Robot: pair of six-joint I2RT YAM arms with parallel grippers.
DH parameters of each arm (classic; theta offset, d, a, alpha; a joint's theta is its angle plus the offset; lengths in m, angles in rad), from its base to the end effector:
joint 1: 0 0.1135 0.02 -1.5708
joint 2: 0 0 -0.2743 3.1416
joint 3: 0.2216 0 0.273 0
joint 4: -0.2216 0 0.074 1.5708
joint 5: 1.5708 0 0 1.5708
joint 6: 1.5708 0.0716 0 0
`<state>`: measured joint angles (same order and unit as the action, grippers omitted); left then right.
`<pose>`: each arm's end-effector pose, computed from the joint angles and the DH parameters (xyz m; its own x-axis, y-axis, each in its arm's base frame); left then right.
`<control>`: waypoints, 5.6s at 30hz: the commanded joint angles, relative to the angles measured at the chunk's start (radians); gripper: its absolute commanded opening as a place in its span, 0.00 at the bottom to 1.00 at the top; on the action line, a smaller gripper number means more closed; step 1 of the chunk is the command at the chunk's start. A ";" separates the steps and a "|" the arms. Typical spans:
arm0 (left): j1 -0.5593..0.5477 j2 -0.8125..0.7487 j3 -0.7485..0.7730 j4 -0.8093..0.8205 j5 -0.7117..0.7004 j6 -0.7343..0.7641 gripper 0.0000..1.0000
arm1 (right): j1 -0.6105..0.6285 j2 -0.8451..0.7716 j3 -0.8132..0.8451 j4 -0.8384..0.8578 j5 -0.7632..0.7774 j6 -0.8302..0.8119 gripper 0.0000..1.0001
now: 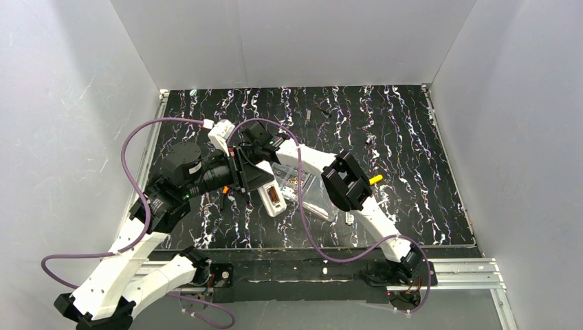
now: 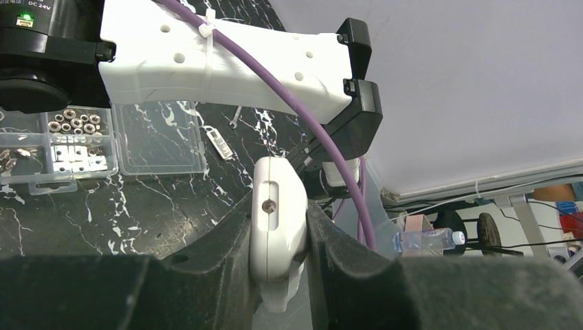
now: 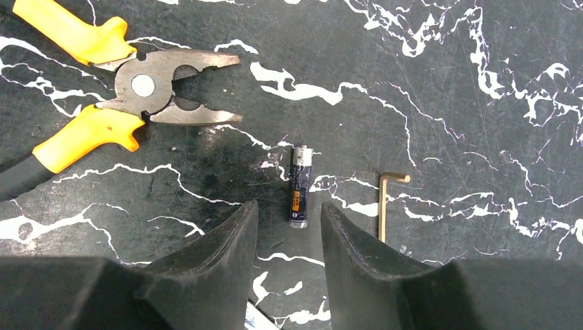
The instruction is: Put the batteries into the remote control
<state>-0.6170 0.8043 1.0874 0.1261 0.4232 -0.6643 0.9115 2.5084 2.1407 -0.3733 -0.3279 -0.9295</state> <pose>0.1432 -0.1377 0.4985 -0.2592 -0.5053 -0.8231 0.8574 0.2720 -0.4369 0.3590 0.5009 0.1404 0.4689 -0.6334 -0.6156 -0.8661 -0.1930 -0.4612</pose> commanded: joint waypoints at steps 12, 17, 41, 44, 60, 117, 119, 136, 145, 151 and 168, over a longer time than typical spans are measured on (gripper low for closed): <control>0.006 -0.015 0.018 0.023 0.002 0.027 0.00 | -0.002 -0.001 0.011 -0.057 0.001 -0.054 0.25; 0.005 -0.016 0.019 0.021 0.002 0.028 0.00 | -0.002 -0.002 0.009 -0.055 0.001 -0.053 0.22; 0.005 -0.010 0.028 0.018 0.002 0.023 0.00 | 0.003 -0.066 -0.051 -0.125 -0.018 -0.045 0.20; 0.006 -0.010 0.028 0.018 0.002 0.022 0.00 | 0.008 -0.088 -0.071 -0.135 -0.015 -0.052 0.19; 0.005 -0.004 0.033 0.023 0.002 0.019 0.00 | 0.012 -0.152 -0.117 0.223 0.028 0.169 0.01; 0.006 -0.024 0.022 0.008 -0.012 0.031 0.00 | 0.065 -0.051 -0.150 0.111 0.182 -0.131 0.04; 0.006 -0.024 0.022 0.007 -0.011 0.031 0.00 | 0.067 -0.062 -0.159 0.101 0.178 -0.132 0.04; 0.006 -0.031 0.022 0.006 -0.012 0.032 0.00 | 0.084 -0.129 -0.232 0.082 0.175 -0.108 0.02; 0.005 -0.031 0.026 0.009 -0.011 0.028 0.00 | 0.076 -0.173 -0.243 0.253 0.297 -0.005 0.11; 0.006 -0.034 0.025 0.009 -0.009 0.025 0.00 | 0.068 -0.243 -0.310 0.301 0.294 0.008 0.29; 0.006 -0.025 0.029 0.025 -0.003 0.017 0.00 | 0.012 -0.274 -0.274 0.182 0.006 0.220 0.49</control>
<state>-0.6170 0.7883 1.0874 0.1131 0.4000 -0.6472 0.9253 2.2322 1.7912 -0.1402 -0.1753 -0.8242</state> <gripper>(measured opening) 0.253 0.464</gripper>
